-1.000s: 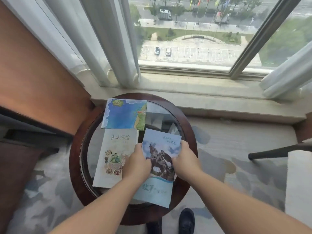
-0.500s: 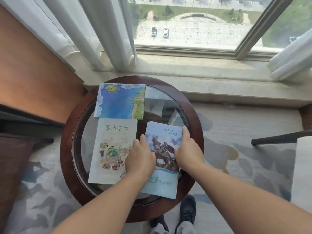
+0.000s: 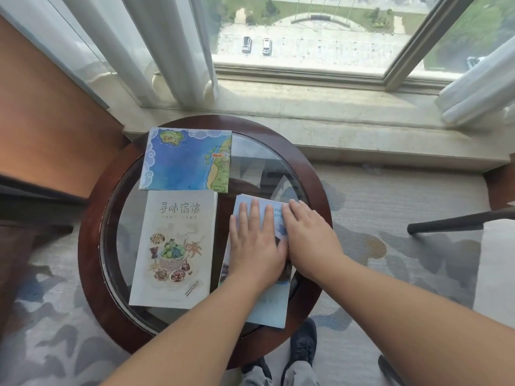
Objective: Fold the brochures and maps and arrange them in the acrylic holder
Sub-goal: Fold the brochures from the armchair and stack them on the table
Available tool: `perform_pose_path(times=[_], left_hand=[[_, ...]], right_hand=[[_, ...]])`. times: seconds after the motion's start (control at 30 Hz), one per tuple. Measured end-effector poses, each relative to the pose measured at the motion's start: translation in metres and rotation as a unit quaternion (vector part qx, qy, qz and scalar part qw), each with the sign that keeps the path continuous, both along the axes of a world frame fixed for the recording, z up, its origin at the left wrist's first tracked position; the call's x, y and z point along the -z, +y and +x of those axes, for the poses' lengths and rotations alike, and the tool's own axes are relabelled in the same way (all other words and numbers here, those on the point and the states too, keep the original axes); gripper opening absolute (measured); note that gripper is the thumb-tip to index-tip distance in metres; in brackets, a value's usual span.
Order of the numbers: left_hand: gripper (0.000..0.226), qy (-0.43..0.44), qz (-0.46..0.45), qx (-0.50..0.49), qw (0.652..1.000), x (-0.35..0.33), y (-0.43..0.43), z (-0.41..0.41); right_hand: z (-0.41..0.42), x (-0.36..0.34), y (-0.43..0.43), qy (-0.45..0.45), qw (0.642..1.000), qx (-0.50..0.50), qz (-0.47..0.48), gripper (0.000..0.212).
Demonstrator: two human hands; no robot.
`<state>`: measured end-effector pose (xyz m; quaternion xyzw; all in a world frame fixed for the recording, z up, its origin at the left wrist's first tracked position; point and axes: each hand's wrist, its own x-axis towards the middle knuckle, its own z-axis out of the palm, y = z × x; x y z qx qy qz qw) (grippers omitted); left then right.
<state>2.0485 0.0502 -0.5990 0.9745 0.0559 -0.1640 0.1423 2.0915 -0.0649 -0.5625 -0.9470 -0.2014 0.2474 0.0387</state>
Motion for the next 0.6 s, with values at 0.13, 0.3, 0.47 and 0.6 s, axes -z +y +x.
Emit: perform_pose_path(times=[0.13, 0.3, 0.47, 0.6], left_hand=[[0.069, -0.013, 0.030, 0.015, 0.999, 0.018, -0.001, -0.005], [0.078, -0.008, 0.040, 0.064, 0.997, 0.009, 0.002, -0.064], [0.096, 0.028, 0.094, 0.088, 0.991, 0.007, 0.003, -0.082], [0.099, 0.018, 0.073, 0.119, 0.990, 0.017, 0.012, -0.098]], right_hand=[[0.001, 0.005, -0.002, 0.004, 1.000, -0.005, 0.007, 0.068], [0.000, 0.000, 0.000, 0.025, 1.000, -0.006, -0.017, 0.086], [-0.001, -0.004, 0.004, 0.030, 0.999, 0.013, -0.016, 0.088], [-0.003, 0.002, 0.000, 0.035, 0.999, 0.017, -0.003, 0.092]])
